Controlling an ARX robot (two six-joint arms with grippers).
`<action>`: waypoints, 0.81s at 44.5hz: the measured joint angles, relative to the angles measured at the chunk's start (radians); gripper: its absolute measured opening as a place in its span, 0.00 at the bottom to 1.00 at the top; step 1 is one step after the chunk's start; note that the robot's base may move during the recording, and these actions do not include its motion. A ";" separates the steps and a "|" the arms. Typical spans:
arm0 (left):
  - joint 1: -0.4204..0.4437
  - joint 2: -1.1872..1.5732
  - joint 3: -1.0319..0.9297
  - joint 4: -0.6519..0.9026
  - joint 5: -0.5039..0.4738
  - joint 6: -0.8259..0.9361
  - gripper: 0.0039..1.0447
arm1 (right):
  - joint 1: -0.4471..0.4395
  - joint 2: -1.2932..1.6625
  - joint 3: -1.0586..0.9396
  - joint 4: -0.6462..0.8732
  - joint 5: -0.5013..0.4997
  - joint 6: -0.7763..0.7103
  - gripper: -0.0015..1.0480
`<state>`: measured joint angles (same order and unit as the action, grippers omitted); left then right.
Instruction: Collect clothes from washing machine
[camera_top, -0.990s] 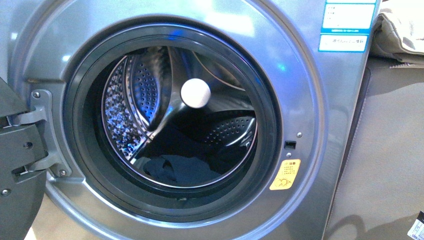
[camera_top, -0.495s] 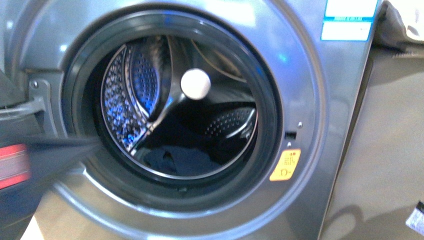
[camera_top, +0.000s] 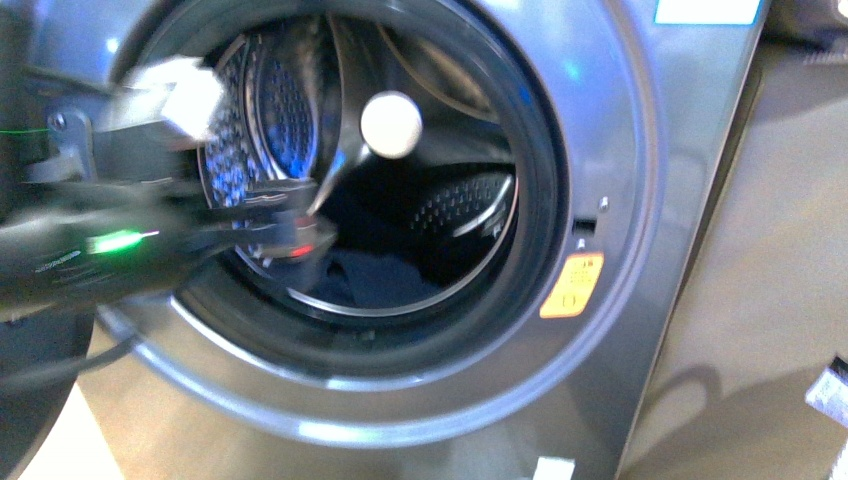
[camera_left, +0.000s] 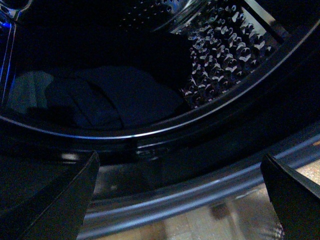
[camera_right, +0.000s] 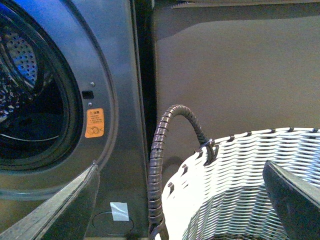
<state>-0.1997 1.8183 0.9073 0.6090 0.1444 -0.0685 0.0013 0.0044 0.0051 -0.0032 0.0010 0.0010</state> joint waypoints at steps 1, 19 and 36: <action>0.000 0.024 0.028 -0.010 -0.006 0.002 0.94 | 0.000 0.000 0.000 0.000 0.000 0.000 0.93; 0.014 0.407 0.554 -0.213 -0.091 0.043 0.94 | 0.000 0.000 0.000 0.000 0.000 0.000 0.93; 0.016 0.673 0.990 -0.441 -0.161 0.131 0.94 | 0.000 0.000 0.000 0.000 0.000 0.000 0.93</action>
<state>-0.1841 2.4916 1.8973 0.1680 -0.0166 0.0624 0.0013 0.0044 0.0051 -0.0032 0.0006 0.0010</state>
